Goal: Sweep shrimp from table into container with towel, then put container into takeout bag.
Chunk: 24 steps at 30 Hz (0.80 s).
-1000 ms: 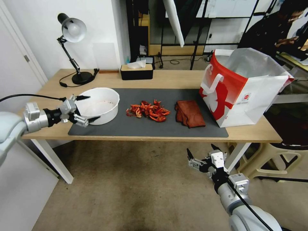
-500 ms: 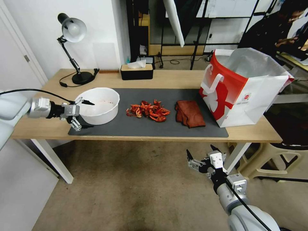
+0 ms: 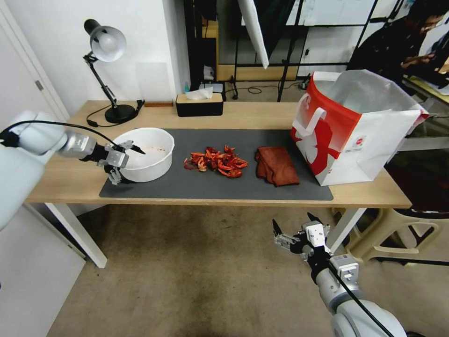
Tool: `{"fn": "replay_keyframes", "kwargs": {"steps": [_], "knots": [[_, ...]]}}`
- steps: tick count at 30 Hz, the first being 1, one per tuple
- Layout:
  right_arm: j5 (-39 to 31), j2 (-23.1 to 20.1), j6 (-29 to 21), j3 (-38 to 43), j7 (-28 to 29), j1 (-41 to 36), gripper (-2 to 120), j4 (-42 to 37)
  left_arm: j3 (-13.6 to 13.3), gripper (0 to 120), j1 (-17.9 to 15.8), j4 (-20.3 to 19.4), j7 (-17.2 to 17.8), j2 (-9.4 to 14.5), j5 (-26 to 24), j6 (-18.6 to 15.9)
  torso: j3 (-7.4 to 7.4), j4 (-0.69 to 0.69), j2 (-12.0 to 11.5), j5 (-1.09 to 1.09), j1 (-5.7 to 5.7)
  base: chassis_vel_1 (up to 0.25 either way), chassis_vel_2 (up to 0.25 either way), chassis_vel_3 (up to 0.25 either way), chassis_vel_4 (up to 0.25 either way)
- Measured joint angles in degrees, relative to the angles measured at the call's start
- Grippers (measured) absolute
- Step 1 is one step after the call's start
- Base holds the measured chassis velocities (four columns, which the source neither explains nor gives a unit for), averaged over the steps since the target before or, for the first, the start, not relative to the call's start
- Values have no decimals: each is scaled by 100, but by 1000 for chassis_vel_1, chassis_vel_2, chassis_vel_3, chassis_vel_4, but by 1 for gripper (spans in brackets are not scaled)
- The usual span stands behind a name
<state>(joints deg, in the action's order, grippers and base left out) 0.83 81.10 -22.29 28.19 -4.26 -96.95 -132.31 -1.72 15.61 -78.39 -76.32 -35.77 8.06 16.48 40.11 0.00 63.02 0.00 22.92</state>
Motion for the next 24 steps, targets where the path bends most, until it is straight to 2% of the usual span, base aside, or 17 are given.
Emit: {"fn": "replay_keyframes", "kwargs": {"steps": [1, 3, 4, 5, 6, 8, 9, 11, 13, 16, 17, 20, 24], "knots": [[3, 0, 1, 0, 1, 1, 100, 0, -16, 74, -30, 2, -60, -12, 58, 41, 0, 0, 0, 1, 0, 0, 0, 0, 0], [3, -1, 1, 0, 2, 1, 100, 0, -17, 74, -35, 3, -74, -17, 67, 49, 0, 0, 0, 1, 0, 0, 0, 0, 0], [5, -5, 2, 0, 3, 4, 100, 0, -38, 66, -73, 22, -199, -50, 144, 115, 0, 0, 0, 0, 0, 0, 0, 0, 0], [5, -11, 2, 0, 3, 5, 100, 0, -60, 61, -87, 28, -224, -56, 158, 134, 0, -1, 0, 0, 0, 0, 0, 0, 0], [5, -11, 2, 0, 3, 5, 100, 0, -60, 61, -87, 28, -224, -56, 158, 134, 0, -1, 0, 0, 0, 0, 0, 0, 0], [5, -21, 2, 5, 6, 6, 100, 0, -114, 49, -119, 37, -297, -58, 190, 159, 0, 0, 0, 0, 0, 0, 0, 0, 0], [5, -21, 2, 5, 6, 6, 100, 0, -114, 49, -119, 37, -297, -58, 190, 159, 0, 0, 0, 0, 0, 0, 0, 0, 0], [5, -23, 3, 5, 12, 6, 100, 0, -162, 37, -142, 42, -349, -58, 210, 176, 0, 0, 0, 0, 0, 0, 0, 0, 0], [5, -22, 3, 4, 15, 6, 100, 0, -177, 34, -147, 47, -363, -58, 216, 179, 0, 0, 1, 0, 0, 0, 0, 0, 0], [5, -21, 7, 0, 17, 3, 100, 1, -209, 21, -148, 72, -413, -64, 226, 188, 0, 0, 1, 0, 0, 0, 0, 0, 0], [5, -21, 7, 0, 17, 3, 100, 1, -209, 21, -148, 72, -413, -64, 226, 188, 0, 0, 1, 0, 0, 0, 0, 0, 0], [4, -26, 10, -1, 20, 1, 100, 2, -255, 6, -149, 103, -426, -61, 219, 220, 0, 0, 1, 0, 0, 0, 0, 0, 0], [-1, -24, 10, -9, 20, -3, 100, 11, -265, 0, -135, 141, -437, -49, 183, 281, 0, -1, 1, 0, 0, 0, 0, 0, 0]]}}
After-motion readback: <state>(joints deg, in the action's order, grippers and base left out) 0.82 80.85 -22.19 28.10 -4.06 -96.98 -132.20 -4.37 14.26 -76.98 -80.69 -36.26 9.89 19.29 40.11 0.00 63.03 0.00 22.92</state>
